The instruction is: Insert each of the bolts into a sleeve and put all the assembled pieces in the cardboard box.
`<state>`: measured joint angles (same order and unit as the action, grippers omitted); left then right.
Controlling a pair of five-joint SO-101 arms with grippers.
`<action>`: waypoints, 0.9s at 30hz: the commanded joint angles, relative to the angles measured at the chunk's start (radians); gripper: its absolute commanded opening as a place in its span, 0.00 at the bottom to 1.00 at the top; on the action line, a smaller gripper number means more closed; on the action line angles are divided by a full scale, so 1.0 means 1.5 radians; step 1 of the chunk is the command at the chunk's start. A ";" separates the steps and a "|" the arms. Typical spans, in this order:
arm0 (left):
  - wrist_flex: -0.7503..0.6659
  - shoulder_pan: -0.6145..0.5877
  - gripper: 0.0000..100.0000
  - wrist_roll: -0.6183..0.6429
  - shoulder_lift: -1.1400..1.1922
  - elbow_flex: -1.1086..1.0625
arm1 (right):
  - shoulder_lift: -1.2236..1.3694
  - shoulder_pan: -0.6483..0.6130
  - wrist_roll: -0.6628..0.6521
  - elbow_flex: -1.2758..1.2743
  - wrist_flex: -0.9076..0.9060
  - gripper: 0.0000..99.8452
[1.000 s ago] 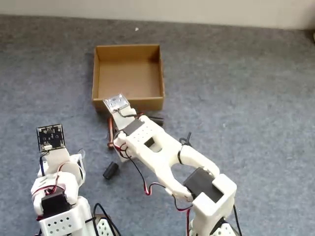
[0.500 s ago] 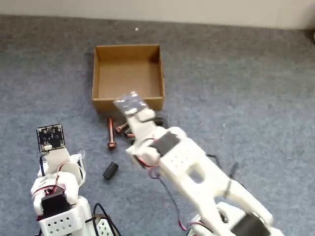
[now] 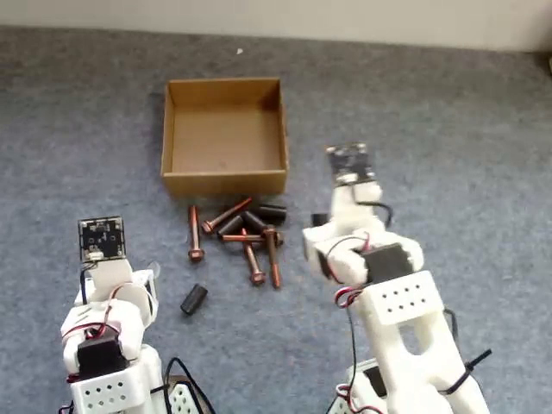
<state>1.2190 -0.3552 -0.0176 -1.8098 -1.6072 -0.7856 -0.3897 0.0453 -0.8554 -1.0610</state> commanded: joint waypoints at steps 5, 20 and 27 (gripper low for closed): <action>-0.009 0.127 0.22 0.008 0.001 0.065 | 0.043 0.064 -0.001 -0.057 0.085 0.00; 0.014 0.307 0.22 -0.029 0.206 0.303 | 0.180 0.166 -0.001 -0.107 0.242 0.00; 0.009 0.410 0.22 0.086 0.526 0.455 | 0.195 0.198 -0.001 -0.106 0.243 0.00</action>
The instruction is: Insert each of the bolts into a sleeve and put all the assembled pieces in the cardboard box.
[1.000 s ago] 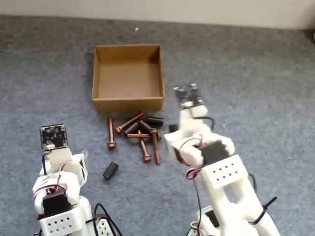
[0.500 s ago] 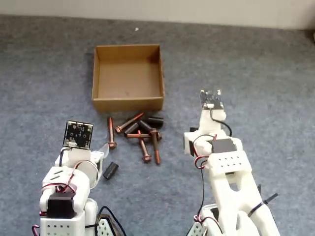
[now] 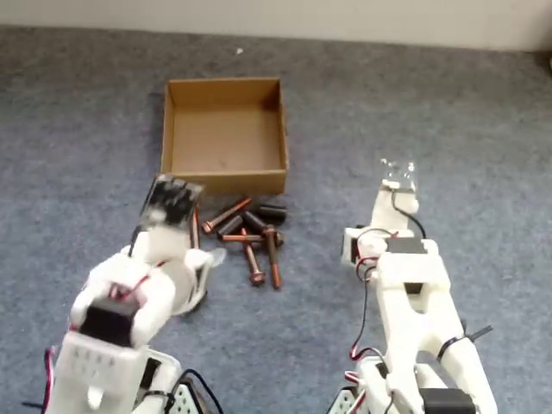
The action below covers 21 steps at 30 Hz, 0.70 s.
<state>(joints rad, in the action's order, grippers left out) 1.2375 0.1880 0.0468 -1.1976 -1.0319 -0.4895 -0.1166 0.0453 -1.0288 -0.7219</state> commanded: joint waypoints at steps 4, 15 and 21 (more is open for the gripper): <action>-0.023 0.118 0.22 0.109 0.266 0.127 | -0.003 0.036 -0.001 0.011 0.032 0.00; -0.244 0.183 0.22 0.213 0.539 0.161 | -0.004 0.059 -0.005 0.027 0.046 0.00; -0.321 0.183 0.22 0.239 0.615 0.161 | -0.004 0.059 -0.007 0.029 0.044 0.00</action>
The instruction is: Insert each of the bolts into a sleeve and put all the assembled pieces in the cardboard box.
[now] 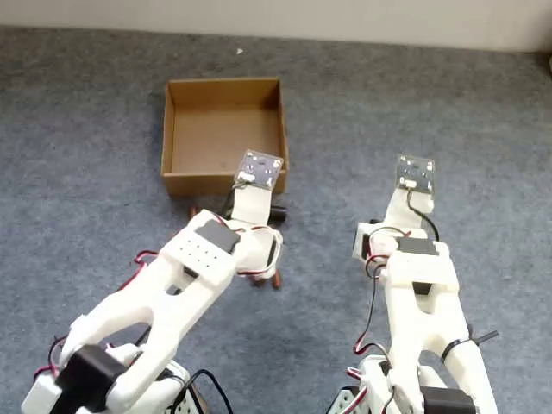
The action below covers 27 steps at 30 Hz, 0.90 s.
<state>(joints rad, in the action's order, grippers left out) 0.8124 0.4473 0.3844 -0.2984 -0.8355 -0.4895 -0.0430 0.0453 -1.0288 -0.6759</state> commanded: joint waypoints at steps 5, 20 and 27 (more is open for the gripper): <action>-0.075 0.010 0.22 0.013 0.064 0.030 | -0.004 0.010 -0.007 0.030 0.014 0.00; -0.191 0.010 0.01 0.009 0.156 0.026 | -0.004 0.010 -0.007 0.028 0.014 0.00; -0.141 0.011 0.01 0.009 0.081 0.025 | -0.004 0.010 -0.007 0.028 0.012 0.00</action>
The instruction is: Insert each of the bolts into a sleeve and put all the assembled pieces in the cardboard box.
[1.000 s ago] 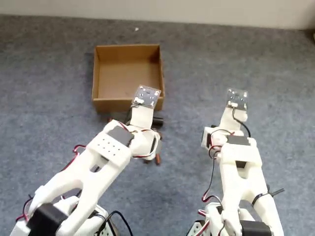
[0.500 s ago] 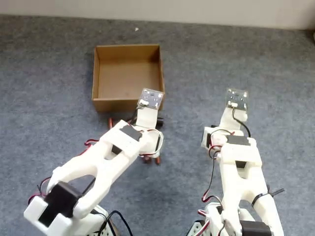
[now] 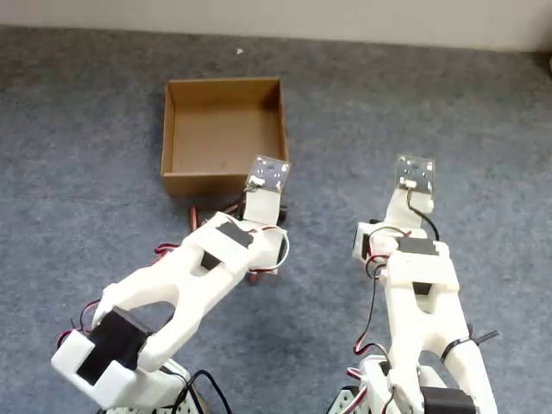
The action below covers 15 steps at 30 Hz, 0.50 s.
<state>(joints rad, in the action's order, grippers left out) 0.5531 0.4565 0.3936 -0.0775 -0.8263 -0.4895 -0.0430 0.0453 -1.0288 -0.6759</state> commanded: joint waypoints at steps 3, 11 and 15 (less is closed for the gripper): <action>0.086 0.004 0.01 0.002 -0.151 0.018 | -0.005 0.010 -0.007 0.030 0.010 0.00; 0.198 -0.003 0.01 0.002 -0.374 -0.010 | -0.199 -0.004 -0.007 -0.013 -0.014 0.00; 0.197 -0.004 0.01 0.002 -0.481 -0.060 | -0.364 -0.055 -0.013 -0.086 -0.023 0.00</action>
<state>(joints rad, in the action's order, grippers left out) 0.8447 0.4549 0.3936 -0.6728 -0.8984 -0.8454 -0.0598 0.0453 -1.1301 -0.7004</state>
